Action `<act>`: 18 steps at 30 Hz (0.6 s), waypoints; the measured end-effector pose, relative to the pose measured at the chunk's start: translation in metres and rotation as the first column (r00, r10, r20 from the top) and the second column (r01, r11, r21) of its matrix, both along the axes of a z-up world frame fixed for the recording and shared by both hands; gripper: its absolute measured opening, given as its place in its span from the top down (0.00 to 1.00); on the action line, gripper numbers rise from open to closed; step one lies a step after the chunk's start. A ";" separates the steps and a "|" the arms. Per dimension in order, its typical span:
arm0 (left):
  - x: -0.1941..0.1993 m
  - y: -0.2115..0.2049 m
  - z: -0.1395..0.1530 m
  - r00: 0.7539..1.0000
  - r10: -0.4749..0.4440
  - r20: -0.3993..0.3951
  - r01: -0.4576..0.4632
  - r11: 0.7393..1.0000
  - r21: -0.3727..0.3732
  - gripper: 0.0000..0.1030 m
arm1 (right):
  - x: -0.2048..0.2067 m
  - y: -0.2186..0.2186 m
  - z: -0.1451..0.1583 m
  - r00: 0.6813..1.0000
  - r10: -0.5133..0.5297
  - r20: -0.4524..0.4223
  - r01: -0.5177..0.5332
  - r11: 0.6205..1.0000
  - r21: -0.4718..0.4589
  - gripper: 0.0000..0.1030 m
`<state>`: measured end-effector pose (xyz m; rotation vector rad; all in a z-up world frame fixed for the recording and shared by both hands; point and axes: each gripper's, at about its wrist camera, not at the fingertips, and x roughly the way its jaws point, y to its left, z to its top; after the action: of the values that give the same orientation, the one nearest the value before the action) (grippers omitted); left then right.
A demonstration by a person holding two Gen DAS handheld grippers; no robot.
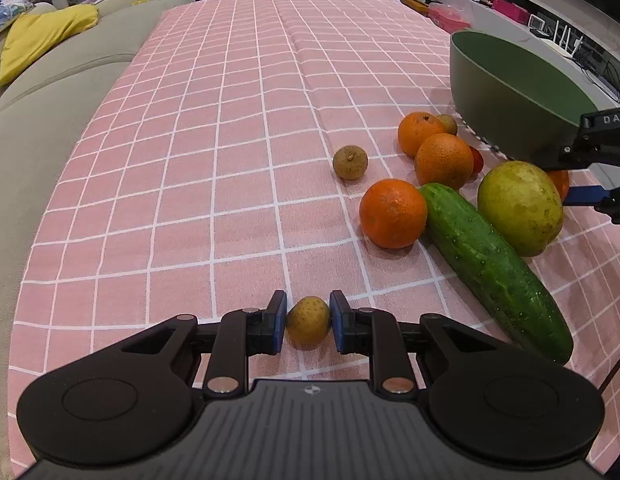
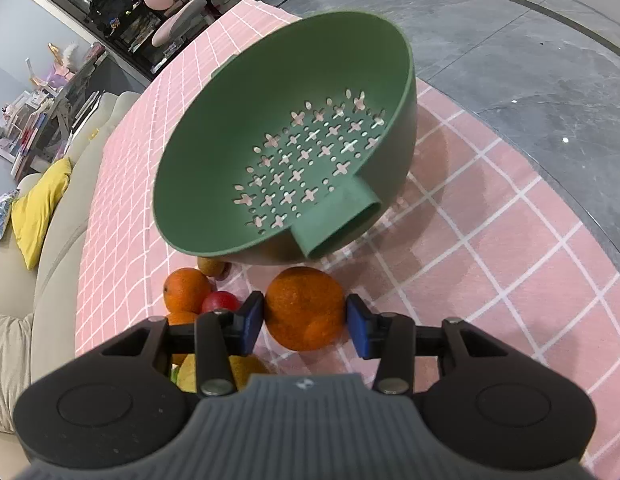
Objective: Organize fruits
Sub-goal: 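Grasp the kiwi with the left tool while the right tool grasps an orange, then carry kiwi and orange over the green colander and release both inside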
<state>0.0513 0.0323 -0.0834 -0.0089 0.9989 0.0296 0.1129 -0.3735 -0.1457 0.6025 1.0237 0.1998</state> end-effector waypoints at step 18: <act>-0.010 -0.003 0.037 0.999 -0.025 0.048 0.026 1.000 -0.005 0.75 | -0.024 -0.046 0.061 0.996 0.081 0.026 -0.081 0.997 -0.014 0.60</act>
<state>0.0417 0.0297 -0.0469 -0.0019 0.9507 0.0034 0.0888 -0.4195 -0.0845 0.5461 1.0241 0.2715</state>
